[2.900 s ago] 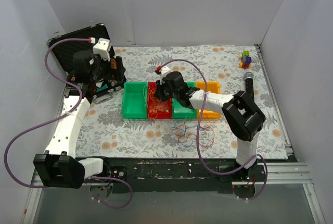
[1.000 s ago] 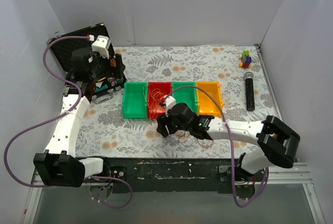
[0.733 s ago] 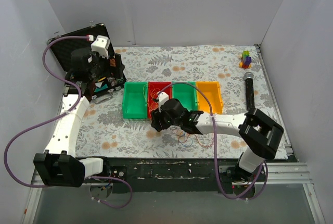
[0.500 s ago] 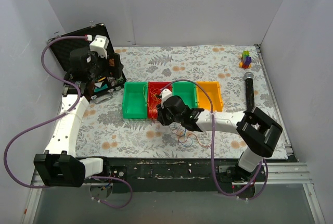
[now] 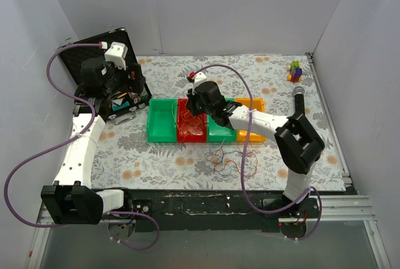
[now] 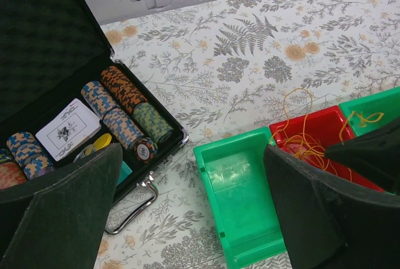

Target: Untangle the cables

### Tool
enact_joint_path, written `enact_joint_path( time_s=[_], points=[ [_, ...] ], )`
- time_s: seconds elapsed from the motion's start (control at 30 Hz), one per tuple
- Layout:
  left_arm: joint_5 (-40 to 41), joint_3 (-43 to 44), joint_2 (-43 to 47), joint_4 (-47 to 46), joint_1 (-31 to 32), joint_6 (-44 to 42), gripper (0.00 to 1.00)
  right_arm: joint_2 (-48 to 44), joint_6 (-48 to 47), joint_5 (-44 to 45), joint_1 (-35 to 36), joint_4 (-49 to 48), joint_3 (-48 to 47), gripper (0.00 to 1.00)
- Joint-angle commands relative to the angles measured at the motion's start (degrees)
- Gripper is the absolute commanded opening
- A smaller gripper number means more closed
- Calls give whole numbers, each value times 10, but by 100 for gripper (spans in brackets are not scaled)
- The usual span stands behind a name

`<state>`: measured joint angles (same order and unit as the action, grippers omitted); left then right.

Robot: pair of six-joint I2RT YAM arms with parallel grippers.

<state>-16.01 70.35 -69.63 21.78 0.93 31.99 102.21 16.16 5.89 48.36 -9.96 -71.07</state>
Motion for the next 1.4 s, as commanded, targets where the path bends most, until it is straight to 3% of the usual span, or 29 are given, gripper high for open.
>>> enact_joint_path(
  time_s=[0.0, 0.4, 0.53, 0.63, 0.7, 0.8, 1.0, 1.17, 1.23, 1.37],
  points=[
    [-11, 11, 18, -10, -8, -6, 97, 69, -14, -20, -3, 70, -58, 1],
    [-22, 8, 13, -10, -8, 1, 97, 51, -3, -73, 42, 52, 6, 3],
    [-26, 14, 13, -6, -8, 6, 97, 34, -8, -76, 43, 78, -22, 43],
    [-26, 16, 17, -5, -8, 5, 97, 16, -24, -69, 42, 99, -57, 60],
    [-26, 16, 18, -5, -8, 4, 97, 7, -32, -70, 40, 131, -81, 66],
    [-28, 17, 19, -3, -8, 4, 97, -6, -34, -68, 38, 153, -104, 66],
    [-37, 16, 19, -2, -8, 10, 97, -64, -24, -62, 30, 145, -82, 53],
    [-48, 21, 18, 4, -8, 12, 96, -95, -26, -36, 17, 165, -37, 51],
    [-61, 23, 19, 15, -8, 2, 96, -127, -30, -23, 9, 171, 0, 55],
    [-130, 13, 20, 38, -8, -26, 94, -201, -27, 7, 6, 189, 94, 58]
  ],
)
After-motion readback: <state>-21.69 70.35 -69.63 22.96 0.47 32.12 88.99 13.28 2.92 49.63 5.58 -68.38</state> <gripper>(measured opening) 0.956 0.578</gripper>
